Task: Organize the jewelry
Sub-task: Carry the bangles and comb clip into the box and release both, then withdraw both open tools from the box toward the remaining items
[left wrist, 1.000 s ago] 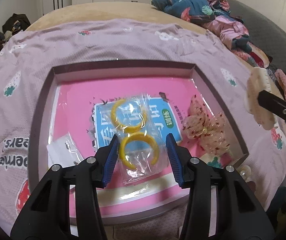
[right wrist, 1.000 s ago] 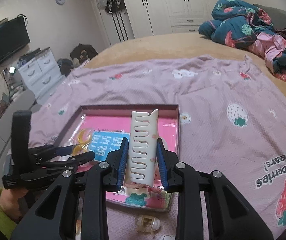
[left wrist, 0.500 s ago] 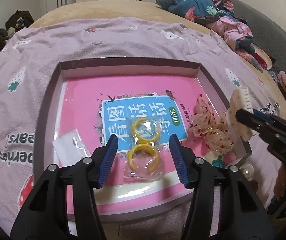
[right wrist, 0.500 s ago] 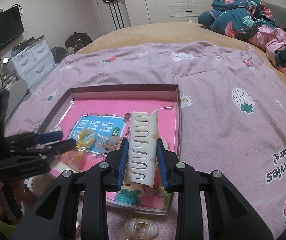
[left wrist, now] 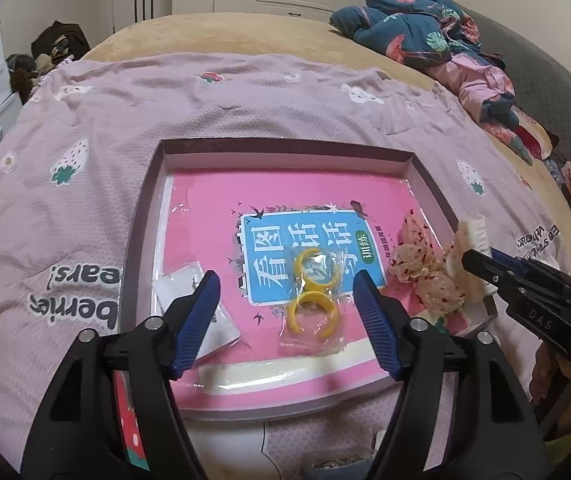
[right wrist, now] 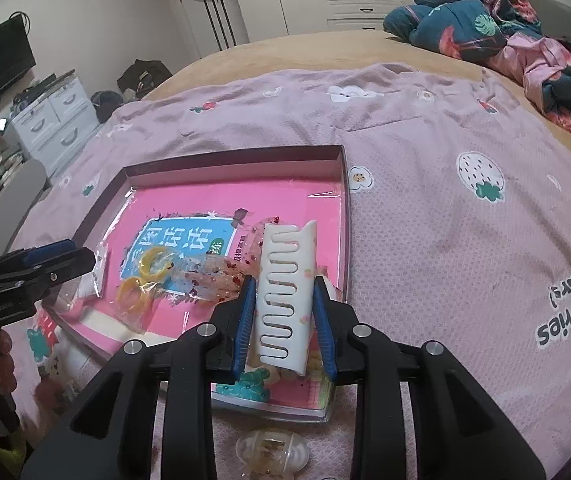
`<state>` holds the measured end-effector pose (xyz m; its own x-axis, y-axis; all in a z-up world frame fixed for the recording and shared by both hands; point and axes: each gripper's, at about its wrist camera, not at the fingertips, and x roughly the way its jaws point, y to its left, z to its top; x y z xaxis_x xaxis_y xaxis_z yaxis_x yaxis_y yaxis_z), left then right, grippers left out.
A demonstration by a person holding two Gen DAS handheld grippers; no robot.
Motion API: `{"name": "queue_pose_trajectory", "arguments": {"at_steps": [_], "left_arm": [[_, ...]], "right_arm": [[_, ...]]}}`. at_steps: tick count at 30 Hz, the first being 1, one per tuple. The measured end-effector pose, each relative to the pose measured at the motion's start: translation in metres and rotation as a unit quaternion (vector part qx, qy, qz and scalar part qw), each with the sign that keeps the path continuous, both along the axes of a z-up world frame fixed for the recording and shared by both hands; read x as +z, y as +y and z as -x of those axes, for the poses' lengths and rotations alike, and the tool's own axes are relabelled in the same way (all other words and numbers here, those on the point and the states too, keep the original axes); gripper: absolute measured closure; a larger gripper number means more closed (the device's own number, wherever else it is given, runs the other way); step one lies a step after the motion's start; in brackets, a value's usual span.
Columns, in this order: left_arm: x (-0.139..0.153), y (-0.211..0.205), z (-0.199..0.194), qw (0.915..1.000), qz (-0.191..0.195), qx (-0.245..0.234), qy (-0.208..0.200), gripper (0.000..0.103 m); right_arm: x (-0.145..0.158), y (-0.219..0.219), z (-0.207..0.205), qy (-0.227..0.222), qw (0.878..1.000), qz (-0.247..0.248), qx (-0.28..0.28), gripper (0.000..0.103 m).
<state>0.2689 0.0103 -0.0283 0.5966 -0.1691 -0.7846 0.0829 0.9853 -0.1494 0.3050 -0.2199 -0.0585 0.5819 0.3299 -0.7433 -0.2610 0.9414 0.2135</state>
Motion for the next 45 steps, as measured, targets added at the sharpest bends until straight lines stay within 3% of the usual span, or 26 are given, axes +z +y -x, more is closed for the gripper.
{"name": "queue_pose_trajectory", "arguments": {"at_steps": [1,5,10,19,31,45], "left_arm": [[0.001,0.0,0.001,1.0,0.0,0.0,0.0,0.039],[0.004,0.0,0.004,1.0,0.0,0.002,-0.004,0.037],[0.011,0.002,0.009,0.9999,0.002,0.004,-0.013,0.03],[0.036,0.012,0.025,0.999,0.009,0.02,-0.039,0.01],[0.09,0.029,0.064,0.9932,0.032,0.04,-0.104,0.009],[0.113,0.041,0.119,0.9876,0.042,0.055,-0.141,0.01]], "right_arm": [[0.001,-0.002,0.001,0.0,1.0,-0.004,-0.003,0.06],[0.006,-0.009,0.004,-0.006,1.0,-0.023,-0.01,0.052],[0.017,-0.016,0.011,-0.019,0.999,-0.041,-0.02,0.03],[0.058,-0.03,0.036,-0.069,0.996,-0.052,-0.033,0.012],[0.112,-0.042,0.075,-0.123,0.99,-0.061,-0.031,0.006],[0.152,-0.039,0.126,-0.159,0.986,-0.049,-0.003,0.005]]}}
